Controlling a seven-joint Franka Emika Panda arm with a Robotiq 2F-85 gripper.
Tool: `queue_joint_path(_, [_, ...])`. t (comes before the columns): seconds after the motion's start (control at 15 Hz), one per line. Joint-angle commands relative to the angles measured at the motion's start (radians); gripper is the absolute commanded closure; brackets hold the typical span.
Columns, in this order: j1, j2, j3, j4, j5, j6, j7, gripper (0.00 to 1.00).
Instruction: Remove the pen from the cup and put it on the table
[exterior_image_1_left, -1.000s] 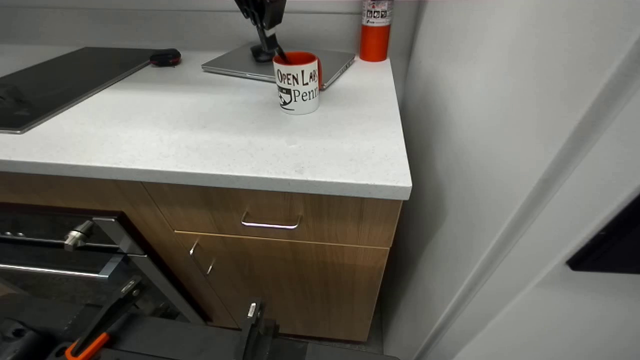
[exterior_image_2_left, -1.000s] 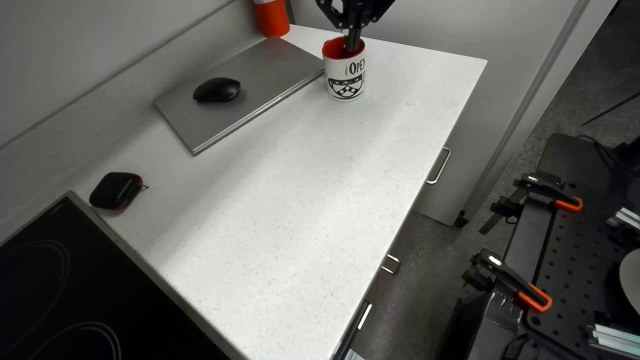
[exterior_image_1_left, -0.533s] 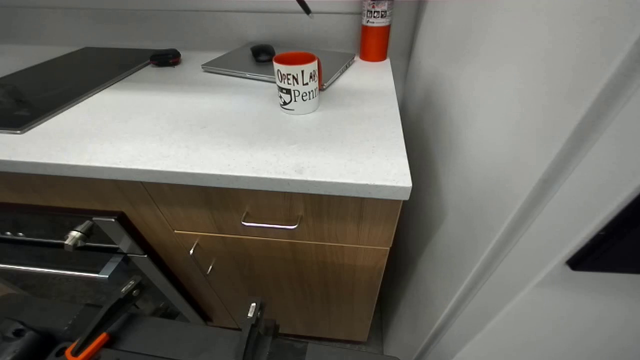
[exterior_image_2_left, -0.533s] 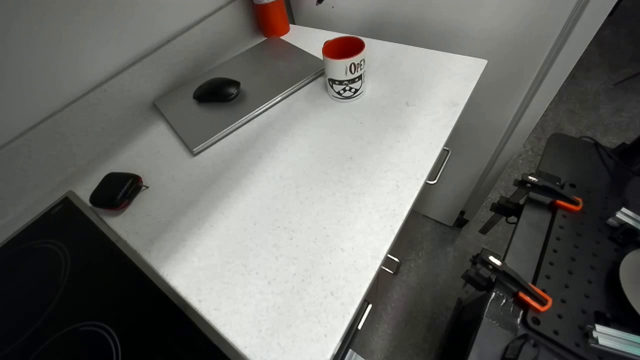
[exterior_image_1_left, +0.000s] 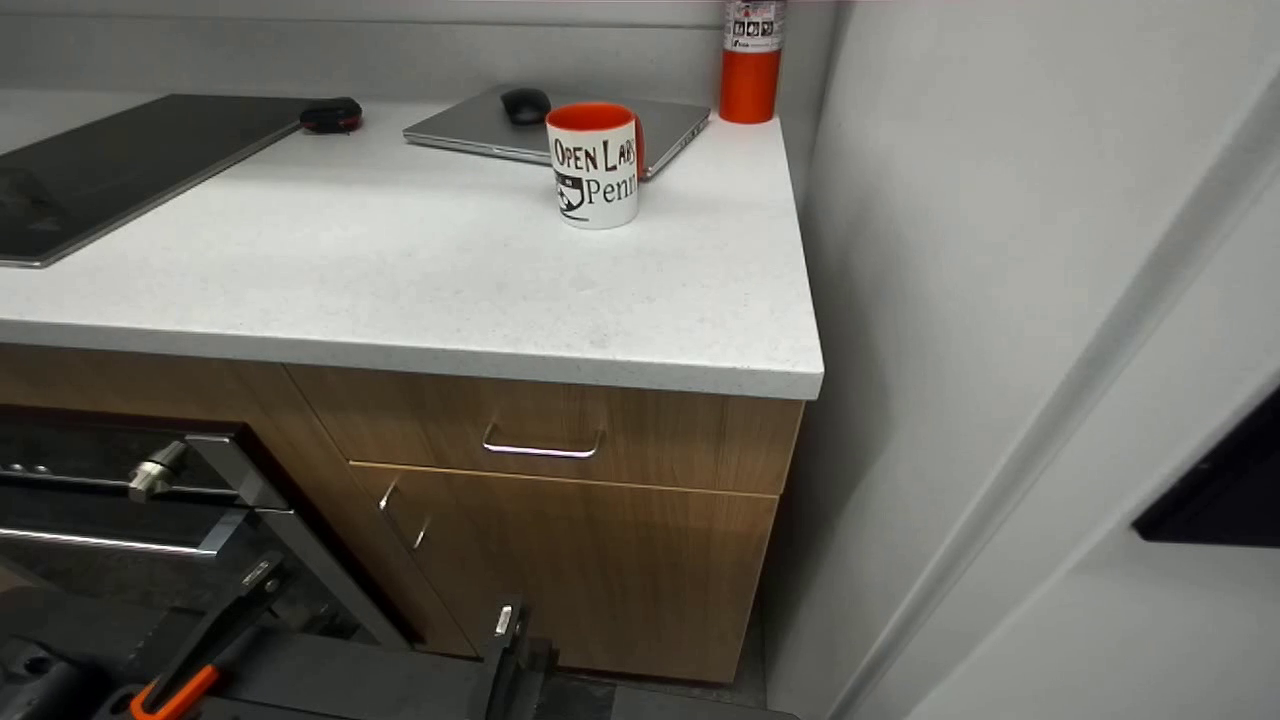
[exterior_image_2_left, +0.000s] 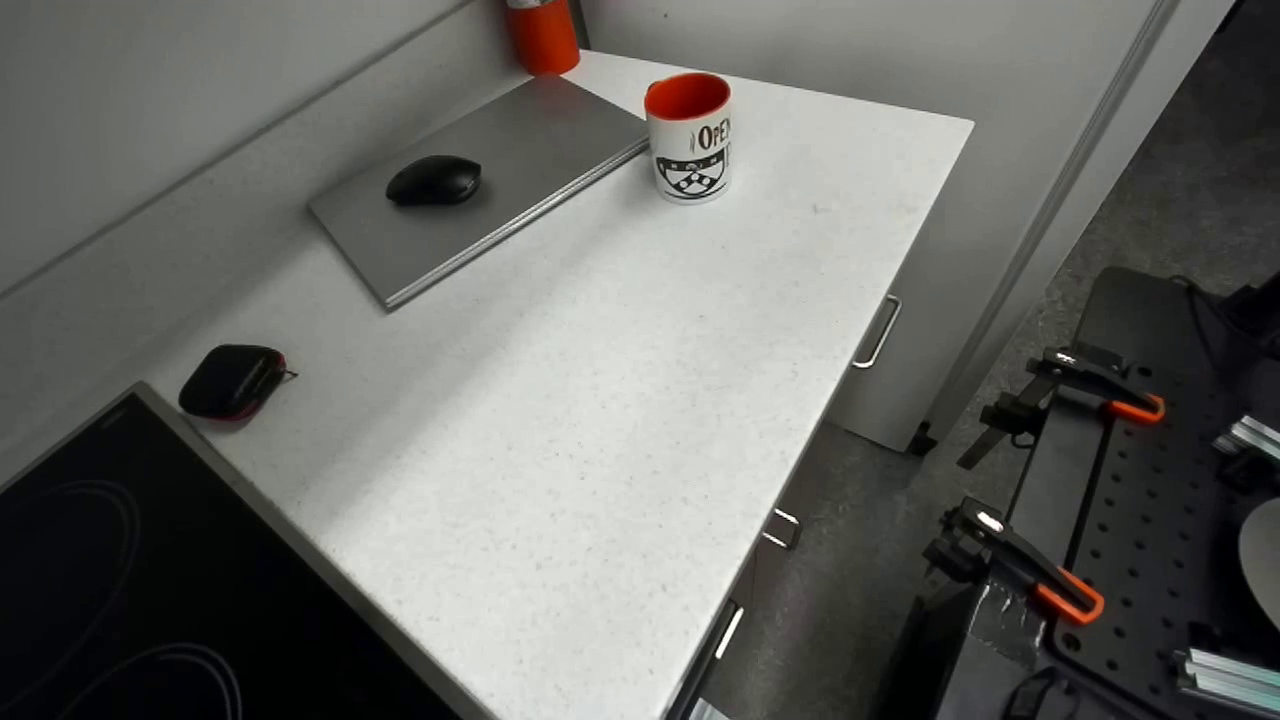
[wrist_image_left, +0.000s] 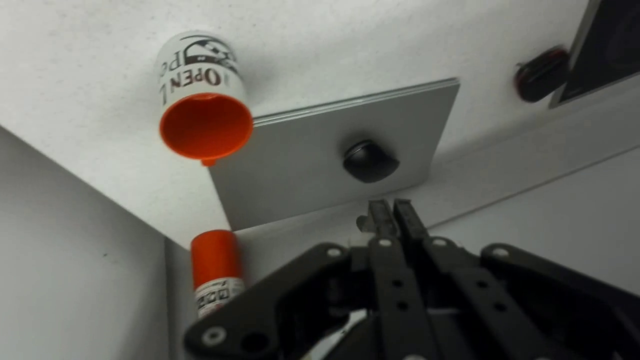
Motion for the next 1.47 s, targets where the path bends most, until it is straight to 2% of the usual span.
queue_joint_path(0.0, [0.124, -0.008, -0.029, -0.050, 0.107, 0.007, -0.129, 0.99])
queue_joint_path(0.47, [0.188, 0.235, -0.023, -0.010, 0.130, 0.018, -0.224, 0.99])
queue_joint_path(0.8, [0.126, 0.438, 0.032, 0.076, 0.078, 0.047, -0.191, 0.99])
queue_joint_path(1.13, [0.074, 0.537, 0.042, 0.144, 0.041, 0.047, -0.174, 0.99])
queue_joint_path(1.2, [0.064, 0.551, 0.041, 0.156, 0.030, 0.043, -0.166, 0.89])
queue_joint_path(1.27, [0.053, 0.559, 0.039, 0.165, 0.013, 0.042, -0.155, 0.68])
queue_joint_path(1.4, [0.038, 0.569, 0.038, 0.177, 0.002, 0.037, -0.151, 0.64])
